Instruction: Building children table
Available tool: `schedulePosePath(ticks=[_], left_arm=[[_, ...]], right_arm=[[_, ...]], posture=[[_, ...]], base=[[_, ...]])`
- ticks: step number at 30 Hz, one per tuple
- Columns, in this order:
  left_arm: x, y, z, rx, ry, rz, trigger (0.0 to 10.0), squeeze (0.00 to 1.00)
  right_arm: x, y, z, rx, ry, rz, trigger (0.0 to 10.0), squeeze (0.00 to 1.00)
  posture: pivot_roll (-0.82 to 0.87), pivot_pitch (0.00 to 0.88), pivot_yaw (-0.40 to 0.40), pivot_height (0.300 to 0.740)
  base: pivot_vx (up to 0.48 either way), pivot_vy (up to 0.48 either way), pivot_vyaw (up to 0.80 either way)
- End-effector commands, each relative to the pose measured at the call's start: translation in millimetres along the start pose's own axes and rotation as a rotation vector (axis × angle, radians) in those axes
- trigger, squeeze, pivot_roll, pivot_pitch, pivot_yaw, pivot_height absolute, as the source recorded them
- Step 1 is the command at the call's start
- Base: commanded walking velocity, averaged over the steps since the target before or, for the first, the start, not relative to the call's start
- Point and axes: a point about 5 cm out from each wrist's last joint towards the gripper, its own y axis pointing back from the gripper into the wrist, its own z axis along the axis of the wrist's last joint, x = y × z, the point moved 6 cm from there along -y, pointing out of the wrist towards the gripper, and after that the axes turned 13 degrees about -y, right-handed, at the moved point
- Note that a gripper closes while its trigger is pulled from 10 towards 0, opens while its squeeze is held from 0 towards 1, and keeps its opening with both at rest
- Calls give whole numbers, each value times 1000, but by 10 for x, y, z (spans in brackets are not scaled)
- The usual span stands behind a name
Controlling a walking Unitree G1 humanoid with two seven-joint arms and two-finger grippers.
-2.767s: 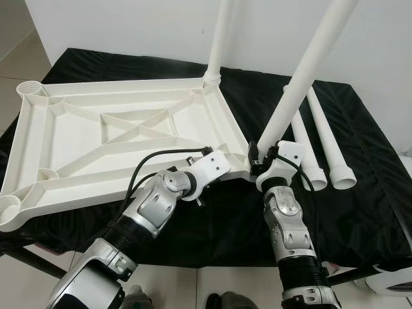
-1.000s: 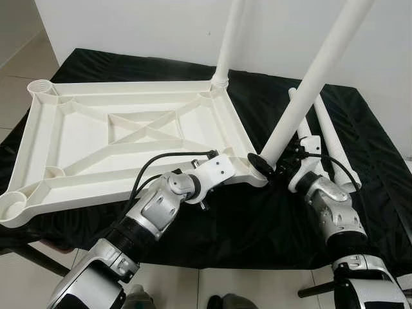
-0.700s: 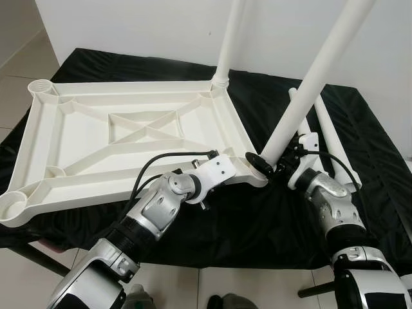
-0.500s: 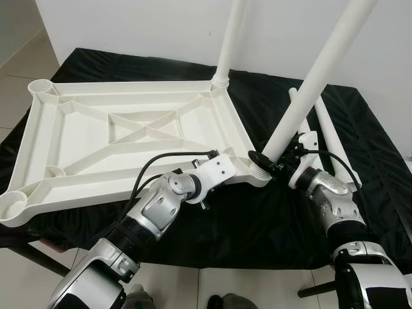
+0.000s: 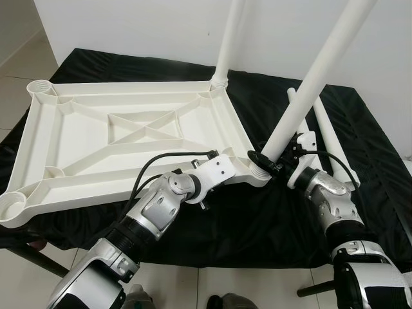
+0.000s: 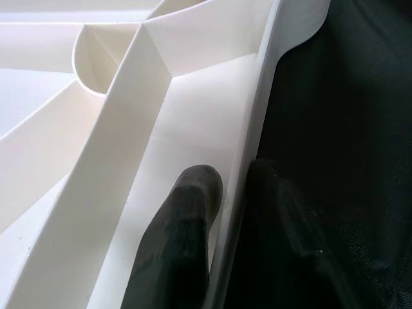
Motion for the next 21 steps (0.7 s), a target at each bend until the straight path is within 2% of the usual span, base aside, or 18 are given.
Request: schedulePosePath(ticks=[1,12,16,21], left_arm=[[-95,-24,129,-39,-34,-55,10000,0],[-108,-30,134,-41,-29,-55,10000,0],[-127,-39,140,-43,-26,-58,10000,0],[-134,-40,143,-43,-24,-59,10000,0]], right_arm=[[-14,7,2,-21,-25,-31,10000,0],[149,-94,58,-92,-6,-93,10000,0],[241,-192,36,-108,17,-195,10000,0],[301,-244,70,-142,3,-258,10000,0]], posture=[[45,0,-79,740],[42,2,-84,740],[39,8,-85,740],[41,13,-88,740]], base=[[0,0,0],[0,0,0],[0,0,0],[0,0,0]])
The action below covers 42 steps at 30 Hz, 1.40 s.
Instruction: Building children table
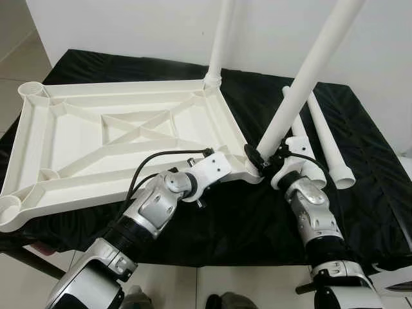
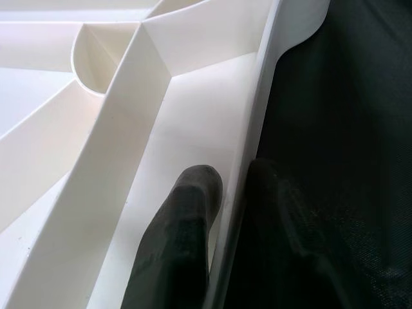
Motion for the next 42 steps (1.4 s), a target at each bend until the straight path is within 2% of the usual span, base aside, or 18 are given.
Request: schedulePosePath(ticks=[1,7,8,9,12,16,27,28,29,30,35,40,42], left_arm=[[-177,-56,185,-57,-37,-71,10000,0],[-188,-54,184,-57,-34,-72,10000,0],[-197,-54,183,-56,-35,-73,10000,0],[-197,-54,183,-56,-35,-73,10000,0],[-205,-51,183,-56,-36,-76,10000,0],[-207,-48,177,-55,-37,-76,10000,0],[-225,-49,177,-54,-47,-85,10000,0],[-228,-49,178,-55,-48,-85,10000,0],[-228,-49,178,-55,-48,-85,10000,0],[-229,-48,177,-55,-48,-86,10000,0],[-240,-50,178,-55,-50,-88,10000,0],[-257,-55,189,-58,-49,-92,10000,0],[-257,-55,189,-58,-49,-92,10000,0]], right_arm=[[182,-78,50,-20,7,5,10000,0],[266,-85,11,-33,-40,-63,10000,0],[247,-81,7,-42,-52,-123,10000,0],[247,-81,7,-42,-52,-123,10000,0],[185,-46,15,-70,-71,-286,10000,0],[186,-21,7,-72,-85,-336,10000,0],[152,2,14,-70,-96,-369,10000,0],[150,6,18,-71,-98,-374,10000,839],[150,6,18,-71,-98,-374,10000,839],[151,10,22,-72,-100,-377,10000,1000],[191,17,79,-101,-122,-354,10000,1000],[287,38,181,-141,-141,-255,10000,1000],[287,38,181,-141,-141,-255,10000,1000]], posture=[[40,13,-88,740],[44,14,-89,740],[50,14,-88,740],[50,14,-88,740],[60,11,-93,740],[61,6,-88,740],[62,0,-86,740],[62,0,-86,740],[62,0,-86,740],[62,0,-86,740],[57,0,-88,740],[49,0,-88,740],[49,0,-88,740]], base=[[0,0,0],[0,0,0],[0,0,0],[0,0,0],[0,0,0],[0,0,0],[0,0,0],[0,0,0],[0,0,0],[0,0,0],[0,0,0],[0,0,0],[0,0,0]])
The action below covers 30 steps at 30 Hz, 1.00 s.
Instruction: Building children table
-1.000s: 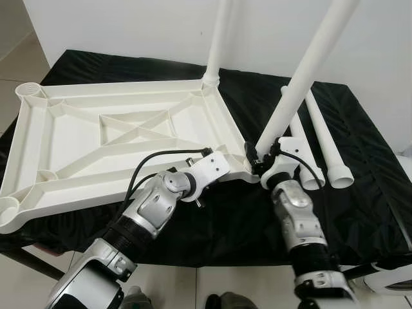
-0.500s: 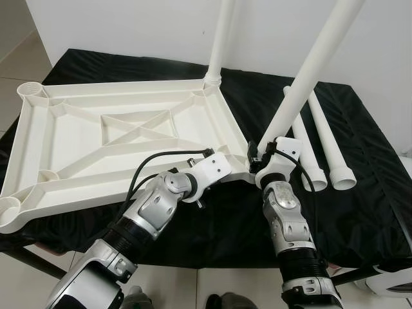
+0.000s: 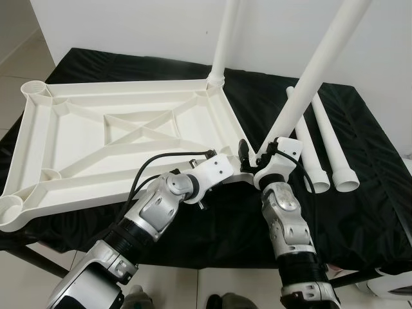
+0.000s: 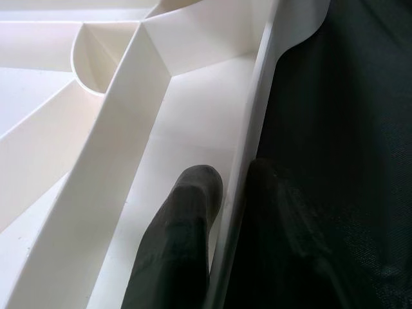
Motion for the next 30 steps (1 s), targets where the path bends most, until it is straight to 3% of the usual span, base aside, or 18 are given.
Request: schedulePosePath(ticks=[1,5,6,14,15,17,18,30], left_arm=[[-199,-59,146,-48,-34,-84,10000,0],[-197,-60,147,-48,-32,-83,10000,0],[-195,-60,146,-47,-31,-82,10000,0],[-176,-59,137,-44,-29,-76,10000,0],[-162,-59,136,-43,-29,-72,10000,0],[-162,-59,136,-43,-29,-72,10000,0],[-155,-63,141,-44,-29,-70,10000,0],[-133,-72,157,-47,-33,-67,10000,0]], right_arm=[[146,-1,85,-32,-7,72,10000,1000],[66,8,115,-35,13,72,10000,1000],[13,15,123,-32,25,69,10000,0],[-136,54,68,28,79,136,10000,0],[-247,79,39,79,102,214,10000,0],[-247,79,39,79,102,214,10000,0],[-338,96,33,114,118,275,10000,0],[-440,120,62,200,134,458,10000,0]], posture=[[49,0,-88,740],[45,4,-88,740],[44,4,-87,740],[42,6,-86,740],[37,4,-85,740],[37,4,-85,740],[36,2,-84,740],[31,0,-80,740]], base=[[0,0,0],[0,0,0],[0,0,0],[0,0,0],[0,0,0],[0,0,0],[0,0,0],[0,0,0]])
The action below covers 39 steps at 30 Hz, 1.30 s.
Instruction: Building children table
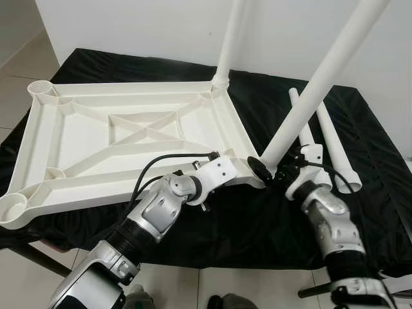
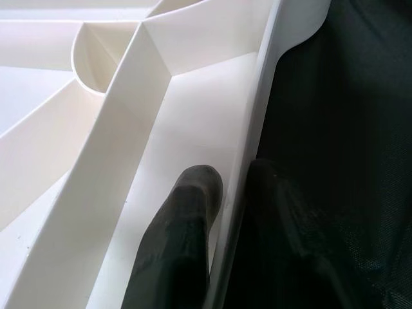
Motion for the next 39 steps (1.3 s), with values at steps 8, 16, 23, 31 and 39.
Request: schedulePosePath(ticks=[8,16,23,31,39], left_arm=[[-97,-52,139,-43,-36,-58,10000,0],[-96,-57,148,-45,-38,-59,10000,0],[-109,-60,147,-45,-39,-61,10000,0],[-132,-65,151,-47,-39,-67,10000,0],[-182,-75,151,-48,-39,-75,10000,0]], right_arm=[[-105,-69,35,37,36,76,10000,0],[-145,-115,-30,74,55,90,0,0],[-153,-101,-71,85,50,103,0,0],[-155,-116,-66,54,23,74,10000,0],[-24,-211,-123,15,49,-7,10000,0]], posture=[[34,0,-74,740],[33,0,-76,740],[32,0,-74,740],[33,0,-79,740],[32,0,-84,740]], base=[[0,0,0],[0,0,0],[0,0,0],[0,0,0],[0,0,0]])
